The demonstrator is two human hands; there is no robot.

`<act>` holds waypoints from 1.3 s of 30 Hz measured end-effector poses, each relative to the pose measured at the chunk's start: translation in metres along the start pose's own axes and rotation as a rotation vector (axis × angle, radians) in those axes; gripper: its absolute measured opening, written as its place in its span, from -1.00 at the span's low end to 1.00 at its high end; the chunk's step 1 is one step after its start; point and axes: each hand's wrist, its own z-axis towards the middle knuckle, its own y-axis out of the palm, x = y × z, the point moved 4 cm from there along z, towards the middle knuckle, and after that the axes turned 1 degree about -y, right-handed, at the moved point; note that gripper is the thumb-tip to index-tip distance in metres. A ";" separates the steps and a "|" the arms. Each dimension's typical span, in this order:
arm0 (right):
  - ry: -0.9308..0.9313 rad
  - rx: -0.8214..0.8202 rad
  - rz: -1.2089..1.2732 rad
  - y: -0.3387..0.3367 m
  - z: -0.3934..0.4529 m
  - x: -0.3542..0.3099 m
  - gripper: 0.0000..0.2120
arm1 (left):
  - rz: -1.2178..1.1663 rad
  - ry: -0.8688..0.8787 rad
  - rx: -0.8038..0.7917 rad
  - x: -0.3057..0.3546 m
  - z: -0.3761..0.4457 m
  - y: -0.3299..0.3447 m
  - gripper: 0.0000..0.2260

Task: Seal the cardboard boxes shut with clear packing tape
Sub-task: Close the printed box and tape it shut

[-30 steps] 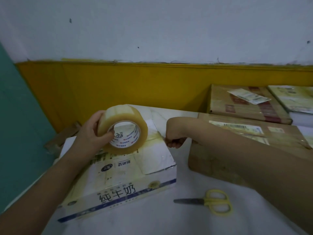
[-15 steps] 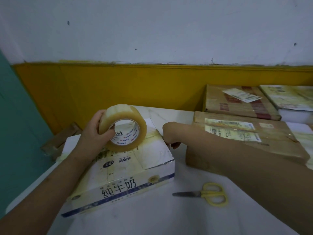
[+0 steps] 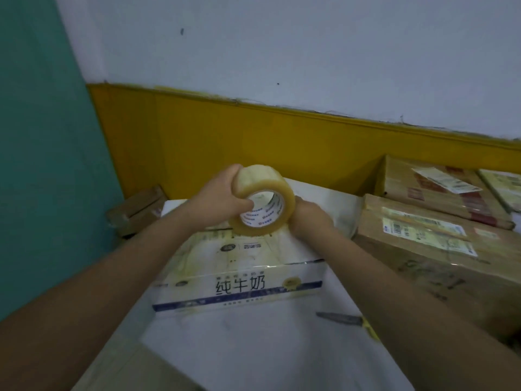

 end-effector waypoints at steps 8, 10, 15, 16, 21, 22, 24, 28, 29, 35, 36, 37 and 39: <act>-0.039 0.033 -0.274 -0.009 -0.008 -0.005 -0.65 | 1.096 0.067 -0.326 -0.051 -0.057 -0.143 -0.18; -0.039 0.044 -0.286 -0.011 -0.008 -0.007 -0.66 | 1.230 0.082 -0.403 -0.078 -0.071 -0.140 -0.19; -0.035 0.022 -0.281 -0.011 -0.007 -0.011 -0.68 | 1.286 0.142 -0.362 -0.116 -0.088 -0.108 -0.09; -0.031 0.015 -0.296 -0.011 -0.007 -0.012 -0.67 | 1.332 0.144 -0.342 -0.118 -0.091 -0.102 -0.10; 0.061 0.155 -0.346 -0.019 -0.011 -0.038 -0.61 | 1.409 0.176 -0.284 -0.126 -0.092 -0.094 -0.16; 0.052 0.120 -0.258 -0.013 -0.015 -0.058 -0.53 | 1.413 0.184 -0.279 -0.126 -0.091 -0.091 -0.17; -0.027 -0.029 -0.089 0.011 -0.025 -0.110 -0.27 | 1.423 0.192 -0.283 -0.125 -0.089 -0.087 -0.19; -0.203 -0.170 -0.072 0.043 -0.026 -0.155 -0.04 | 1.449 0.179 -0.319 -0.127 -0.082 -0.084 -0.17; -0.214 -0.186 -0.072 0.043 -0.022 -0.152 -0.02 | 1.431 0.163 -0.314 -0.124 -0.080 -0.084 -0.18; -0.485 -0.237 -0.150 0.024 0.005 -0.121 -0.28 | 1.078 -0.026 -0.218 -0.104 -0.071 -0.081 -0.50; -0.486 -0.253 -0.186 0.017 0.012 -0.115 -0.33 | 1.035 -0.050 -0.206 -0.101 -0.071 -0.078 -0.53; -0.459 -0.256 -0.228 0.010 0.017 -0.115 -0.35 | 1.010 -0.076 -0.189 -0.096 -0.072 -0.074 -0.56; -0.340 -0.255 -0.280 0.002 0.018 -0.137 -0.28 | 1.001 -0.113 -0.161 -0.087 -0.070 -0.068 -0.65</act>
